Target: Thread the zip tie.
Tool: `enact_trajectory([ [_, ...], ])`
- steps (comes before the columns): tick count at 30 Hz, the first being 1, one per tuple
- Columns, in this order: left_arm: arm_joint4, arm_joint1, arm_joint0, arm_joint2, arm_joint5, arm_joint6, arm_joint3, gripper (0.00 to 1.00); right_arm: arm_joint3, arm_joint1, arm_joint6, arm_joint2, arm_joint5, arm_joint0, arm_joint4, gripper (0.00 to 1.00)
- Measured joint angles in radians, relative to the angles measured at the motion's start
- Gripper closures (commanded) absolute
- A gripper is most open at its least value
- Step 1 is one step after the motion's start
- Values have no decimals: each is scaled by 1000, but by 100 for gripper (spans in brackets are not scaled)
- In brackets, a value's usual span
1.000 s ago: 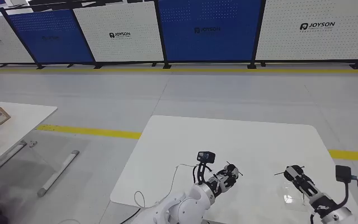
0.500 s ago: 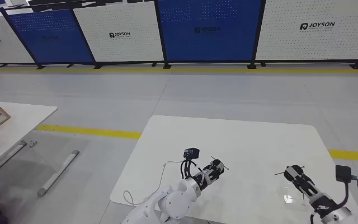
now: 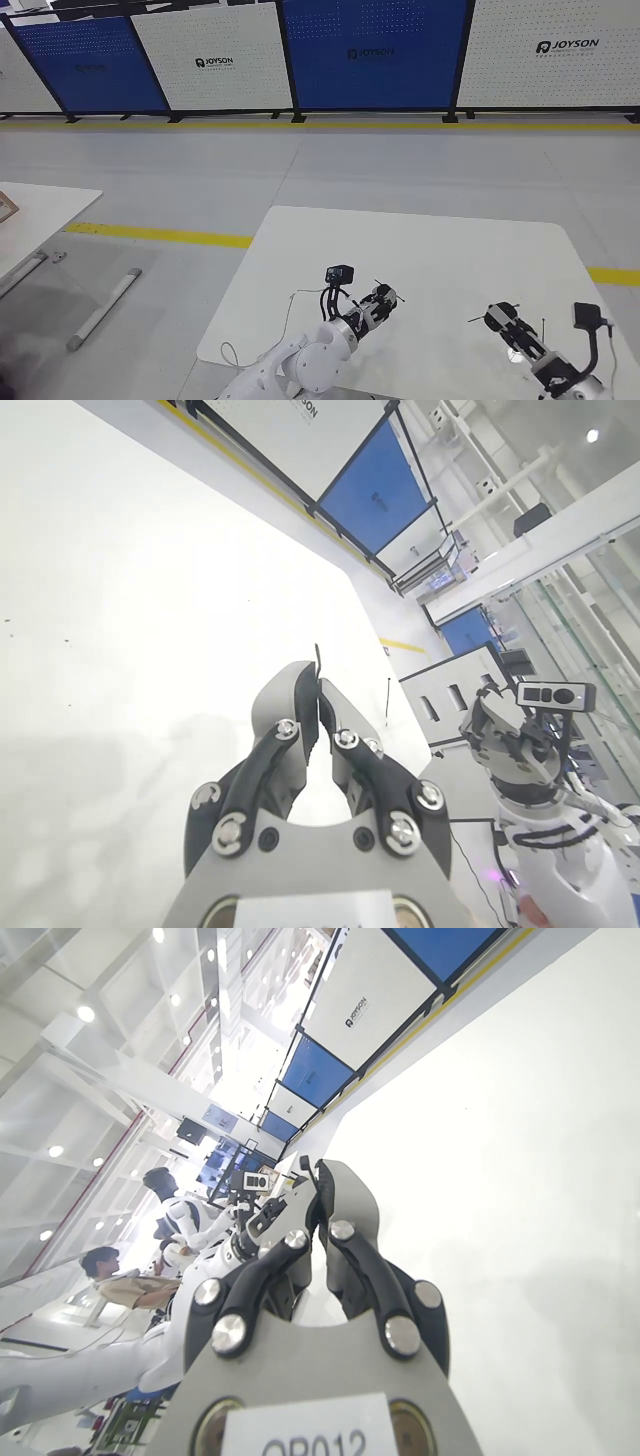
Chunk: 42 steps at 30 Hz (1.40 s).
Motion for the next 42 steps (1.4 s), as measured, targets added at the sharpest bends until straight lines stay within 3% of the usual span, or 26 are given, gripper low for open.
enact_trajectory([
  [5,0,0,0,0,0,0,0,100,23,-7,24,-26,29,39,32,100],
  [16,0,0,0,0,0,0,0,100,24,-9,16,-30,30,40,31,100],
  [26,0,0,0,0,0,0,0,100,70,-34,-71,-148,23,81,-116,100],
  [34,0,0,0,0,0,0,0,100,120,-41,-60,-123,-74,63,-11,100],
  [42,0,0,0,0,0,0,0,100,121,-41,-60,-122,-73,63,-9,100],
])
